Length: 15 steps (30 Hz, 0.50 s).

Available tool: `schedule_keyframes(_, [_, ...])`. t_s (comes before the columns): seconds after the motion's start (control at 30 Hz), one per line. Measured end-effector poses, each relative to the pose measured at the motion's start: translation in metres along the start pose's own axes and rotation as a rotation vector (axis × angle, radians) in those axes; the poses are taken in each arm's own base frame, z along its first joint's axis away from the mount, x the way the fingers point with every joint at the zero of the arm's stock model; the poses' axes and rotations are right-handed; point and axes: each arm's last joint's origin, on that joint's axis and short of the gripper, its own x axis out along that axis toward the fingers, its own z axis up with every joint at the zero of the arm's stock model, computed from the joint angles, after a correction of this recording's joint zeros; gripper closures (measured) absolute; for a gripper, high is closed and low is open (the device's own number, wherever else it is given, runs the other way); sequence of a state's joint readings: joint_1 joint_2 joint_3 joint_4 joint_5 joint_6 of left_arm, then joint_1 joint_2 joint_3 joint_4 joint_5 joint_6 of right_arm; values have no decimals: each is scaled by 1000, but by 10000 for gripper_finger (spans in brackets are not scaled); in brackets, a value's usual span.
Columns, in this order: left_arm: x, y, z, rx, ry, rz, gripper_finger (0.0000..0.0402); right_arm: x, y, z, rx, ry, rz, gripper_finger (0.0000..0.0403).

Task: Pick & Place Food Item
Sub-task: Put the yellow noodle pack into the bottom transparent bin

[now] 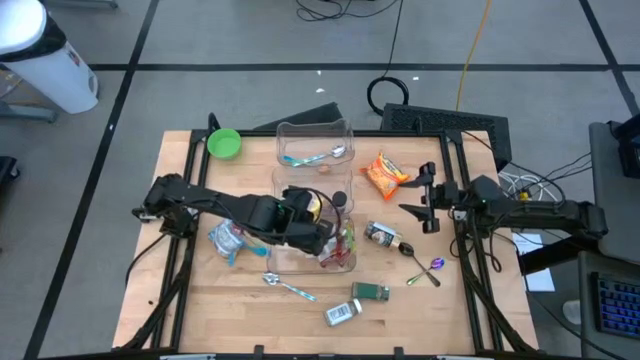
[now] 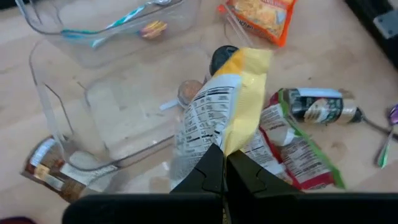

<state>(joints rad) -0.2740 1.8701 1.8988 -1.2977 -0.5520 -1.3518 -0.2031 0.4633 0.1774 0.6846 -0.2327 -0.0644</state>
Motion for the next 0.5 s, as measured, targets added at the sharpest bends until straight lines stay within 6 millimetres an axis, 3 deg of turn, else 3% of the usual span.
schedule_keyframes(0.5, [11,-16,-10,-103,-13,-53,401,-1,0,-2,-5,9,4,161])
